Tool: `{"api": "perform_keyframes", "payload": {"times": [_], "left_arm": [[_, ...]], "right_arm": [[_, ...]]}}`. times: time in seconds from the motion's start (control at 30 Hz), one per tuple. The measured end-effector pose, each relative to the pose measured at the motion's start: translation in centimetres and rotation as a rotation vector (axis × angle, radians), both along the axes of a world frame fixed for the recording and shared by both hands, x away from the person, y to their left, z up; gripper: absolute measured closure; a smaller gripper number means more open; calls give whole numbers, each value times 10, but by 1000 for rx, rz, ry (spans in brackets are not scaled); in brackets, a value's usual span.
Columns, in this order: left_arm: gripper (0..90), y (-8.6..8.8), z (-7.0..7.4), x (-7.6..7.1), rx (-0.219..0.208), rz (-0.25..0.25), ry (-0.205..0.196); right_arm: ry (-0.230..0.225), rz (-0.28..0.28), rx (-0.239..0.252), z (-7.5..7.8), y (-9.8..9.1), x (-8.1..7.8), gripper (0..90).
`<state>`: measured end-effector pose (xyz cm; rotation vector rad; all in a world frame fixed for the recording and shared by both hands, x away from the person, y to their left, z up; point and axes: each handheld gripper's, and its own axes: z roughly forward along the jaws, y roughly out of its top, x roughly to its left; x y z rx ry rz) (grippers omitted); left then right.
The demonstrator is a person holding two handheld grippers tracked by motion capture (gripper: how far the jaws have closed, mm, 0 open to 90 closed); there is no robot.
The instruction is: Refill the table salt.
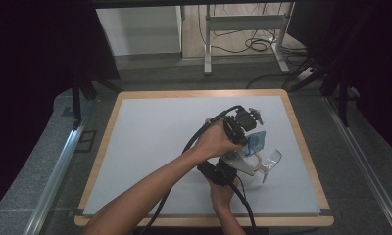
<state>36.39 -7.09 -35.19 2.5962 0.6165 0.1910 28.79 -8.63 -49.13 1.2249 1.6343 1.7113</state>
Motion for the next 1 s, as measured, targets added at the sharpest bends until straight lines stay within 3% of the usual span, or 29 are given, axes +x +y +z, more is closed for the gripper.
{"api": "perform_keyframes", "payload": {"times": [1.0], "left_arm": [[900,-4,2,-3,19,-8,-8]], "right_arm": [[-15,1,19,7,-1,0,375]]}}
